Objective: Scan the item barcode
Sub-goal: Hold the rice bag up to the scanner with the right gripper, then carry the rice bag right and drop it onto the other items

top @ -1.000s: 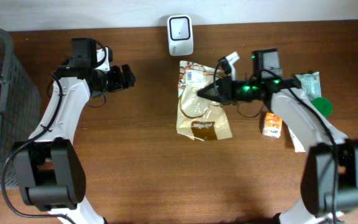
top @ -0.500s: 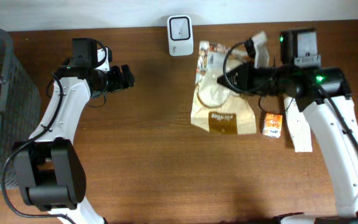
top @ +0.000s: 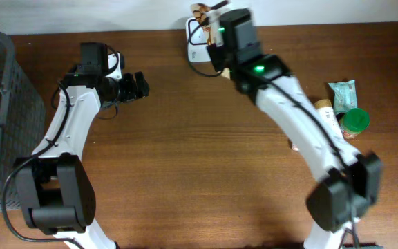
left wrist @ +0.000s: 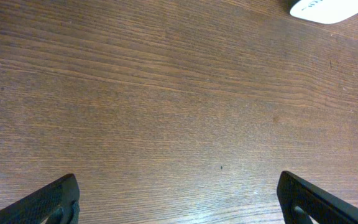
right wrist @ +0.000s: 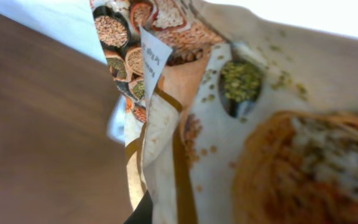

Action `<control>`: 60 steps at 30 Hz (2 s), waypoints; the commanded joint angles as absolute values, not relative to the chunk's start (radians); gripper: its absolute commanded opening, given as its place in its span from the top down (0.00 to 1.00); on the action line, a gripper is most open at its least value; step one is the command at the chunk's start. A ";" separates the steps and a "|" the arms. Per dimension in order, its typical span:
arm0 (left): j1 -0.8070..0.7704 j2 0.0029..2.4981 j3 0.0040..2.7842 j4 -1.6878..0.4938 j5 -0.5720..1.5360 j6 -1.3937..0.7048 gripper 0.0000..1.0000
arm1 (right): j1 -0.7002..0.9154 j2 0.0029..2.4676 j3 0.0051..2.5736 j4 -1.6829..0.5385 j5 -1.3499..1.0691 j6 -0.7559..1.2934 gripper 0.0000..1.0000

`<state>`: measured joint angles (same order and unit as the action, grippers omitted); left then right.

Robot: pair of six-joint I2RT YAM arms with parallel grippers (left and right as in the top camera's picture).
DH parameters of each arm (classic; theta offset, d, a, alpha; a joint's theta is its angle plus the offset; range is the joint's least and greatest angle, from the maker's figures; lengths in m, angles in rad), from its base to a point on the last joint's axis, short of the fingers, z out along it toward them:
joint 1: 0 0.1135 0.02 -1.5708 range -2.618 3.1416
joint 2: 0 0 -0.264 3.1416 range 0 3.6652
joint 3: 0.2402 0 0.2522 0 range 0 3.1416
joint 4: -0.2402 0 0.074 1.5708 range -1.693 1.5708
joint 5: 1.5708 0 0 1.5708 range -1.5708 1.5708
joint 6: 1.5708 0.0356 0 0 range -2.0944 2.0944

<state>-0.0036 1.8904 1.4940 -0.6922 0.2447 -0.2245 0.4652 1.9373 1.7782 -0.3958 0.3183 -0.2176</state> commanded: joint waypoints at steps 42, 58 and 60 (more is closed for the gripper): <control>-0.004 1.890 1.493 -0.693 0.239 -0.212 0.01 | 0.465 2.395 1.797 0.550 0.622 -1.270 0.96; -0.003 1.890 1.493 -0.693 0.238 -0.212 0.01 | 0.453 1.792 1.797 -0.216 0.555 -0.521 0.96; -0.004 1.890 1.493 -0.693 0.239 -0.212 0.01 | 0.449 1.723 1.797 -0.396 0.474 -0.334 0.96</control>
<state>-0.0036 1.8908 1.4940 -0.6922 0.2417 -0.2241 0.4580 1.8416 1.7878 -0.2226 0.5762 -0.7357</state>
